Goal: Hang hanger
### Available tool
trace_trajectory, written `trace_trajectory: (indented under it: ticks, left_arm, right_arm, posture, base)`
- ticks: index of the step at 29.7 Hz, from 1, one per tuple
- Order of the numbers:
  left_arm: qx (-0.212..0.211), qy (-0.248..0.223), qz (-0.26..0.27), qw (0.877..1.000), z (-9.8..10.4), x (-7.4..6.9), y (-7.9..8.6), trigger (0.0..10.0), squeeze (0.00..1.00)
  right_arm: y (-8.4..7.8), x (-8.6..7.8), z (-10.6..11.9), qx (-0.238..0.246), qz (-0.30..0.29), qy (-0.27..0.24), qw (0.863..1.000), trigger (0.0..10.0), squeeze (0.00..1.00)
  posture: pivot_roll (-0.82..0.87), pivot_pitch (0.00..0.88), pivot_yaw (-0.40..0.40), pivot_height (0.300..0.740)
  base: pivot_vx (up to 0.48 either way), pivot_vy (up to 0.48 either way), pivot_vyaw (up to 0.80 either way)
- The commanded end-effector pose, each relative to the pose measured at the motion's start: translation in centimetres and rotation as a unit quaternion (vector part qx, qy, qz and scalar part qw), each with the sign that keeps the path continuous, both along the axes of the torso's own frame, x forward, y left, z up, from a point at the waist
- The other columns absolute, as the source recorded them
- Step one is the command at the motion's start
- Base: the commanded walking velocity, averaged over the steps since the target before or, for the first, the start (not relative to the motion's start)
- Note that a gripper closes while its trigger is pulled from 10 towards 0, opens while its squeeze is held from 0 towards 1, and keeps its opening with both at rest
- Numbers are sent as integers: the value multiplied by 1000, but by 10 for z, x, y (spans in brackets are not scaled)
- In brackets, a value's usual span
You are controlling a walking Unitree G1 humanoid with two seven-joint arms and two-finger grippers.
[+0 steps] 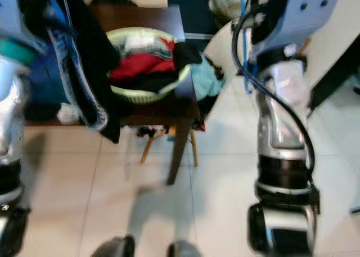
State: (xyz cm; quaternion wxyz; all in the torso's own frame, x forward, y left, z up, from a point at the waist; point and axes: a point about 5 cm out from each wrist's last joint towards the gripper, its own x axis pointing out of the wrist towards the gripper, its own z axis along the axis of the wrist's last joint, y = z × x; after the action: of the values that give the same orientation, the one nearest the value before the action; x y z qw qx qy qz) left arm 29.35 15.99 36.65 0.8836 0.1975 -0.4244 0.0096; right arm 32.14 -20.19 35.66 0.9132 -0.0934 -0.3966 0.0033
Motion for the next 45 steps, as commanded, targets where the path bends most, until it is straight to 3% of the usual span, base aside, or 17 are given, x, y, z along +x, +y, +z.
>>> trace_trajectory:
  ticks: [1, 2, 6, 10, 15, 17, 19, 24, 25, 27, 30, 31, 32, 35, 40, 43, 45]
  left_arm:
    - [-8, -1, -2, 1000, -1, 0, -1, 10000, 0]
    - [-11, -2, -2, 1000, -1, 1, -1, 10000, 0]
    - [-17, -13, 4, 1000, 1, 5, -1, 10000, 0]
    - [-23, -12, 4, 1000, 2, 8, -1, 10000, 0]
    - [-23, 16, -14, 1000, -6, 13, -8, 10000, 0]
    - [-23, 16, -14, 1000, -6, 13, -8, 10000, 0]
    - [-16, 10, -16, 1000, -8, 10, -11, 10000, 0]
    - [-15, 0, -9, 1000, -7, 8, -10, 10000, 0]
    - [33, -80, 59, 995, 15, 0, 2, 10000, 0]
    - [33, -80, 59, 995, 15, 0, 2, 10000, 0]
    - [123, -240, 244, 931, 78, -21, 48, 10000, 0]
    - [125, -237, 297, 916, 91, -22, 70, 10000, 0]
    - [125, -237, 297, 916, 91, -22, 70, 10000, 0]
    - [104, -137, 364, 915, 103, -7, 120, 10000, 0]
    - [84, -82, 395, 911, 103, 1, 147, 10000, 0]
    - [18, 74, 371, 925, 82, 22, 179, 10000, 0]
    - [7, 120, 356, 927, 71, 29, 185, 10000, 0]
  right_arm:
    - [-58, -7, 15, 38, -101, -25, 994, 10000, 0]
    - [-82, -12, 21, 55, -141, -34, 988, 10000, 0]
    - [-113, -21, 32, 87, -174, -53, 980, 10000, 0]
    - [-117, -24, 41, 94, -157, -72, 980, 10000, 0]
    - [-69, -12, 47, 12, -31, -68, 997, 10000, 0]
    - [-69, -12, 47, 12, -31, -68, 997, 10000, 0]
    - [-37, -4, 29, -33, 44, -33, 998, 10000, 0]
    - [-29, -2, 22, -37, 62, -24, 997, 10000, 0]
    - [-24, 3, 11, -19, 68, -12, 997, 10000, 0]
    - [-24, 3, 11, -19, 68, -12, 997, 10000, 0]
    - [-17, 11, -13, 8, 67, 14, 998, 10000, 0]
    - [-13, 13, -20, 9, 69, 23, 997, 10000, 0]
    - [-13, 13, -20, 9, 69, 23, 997, 10000, 0]
    - [-5, 14, -33, 7, 84, 43, 995, 10000, 0]
    - [0, 13, -39, 3, 96, 53, 994, 10000, 0]
    - [0, 10, -40, 5, 97, 57, 994, 10000, 0]
    - [0, 9, -40, 6, 97, 58, 994, 10000, 0]
  posture:
    - [-27, 60, 19, 740]
    - [-32, 59, 23, 740]
    - [-32, 52, 29, 740]
    - [-29, 47, 33, 740]
    - [-23, 42, 36, 740]
    - [-23, 42, 36, 740]
    - [-17, 44, 35, 740]
    - [-17, 44, 35, 740]
    - [-5, 40, 32, 740]
    - [-5, 40, 32, 740]
    - [11, 40, 30, 740]
    - [15, 43, 30, 740]
    - [15, 43, 30, 740]
    - [24, 61, 21, 740]
    - [27, 65, 22, 740]
    - [19, 97, 21, 740]
    - [17, 100, 20, 740]
  base:
    - [439, 0, 0]
    - [439, 0, 0]
    - [437, 0, 0]
    - [426, 0, 0]
    - [70, 0, 0]
    - [0, 0, 0]
    - [0, 0, 0]
    - [0, 0, 0]
    - [0, 0, 0]
    - [0, 0, 0]
    - [0, 0, 0]
    - [0, 0, 0]
    - [0, 0, 0]
    - [0, 0, 0]
    - [0, 0, 0]
    - [0, 0, 0]
    - [0, 0, 0]
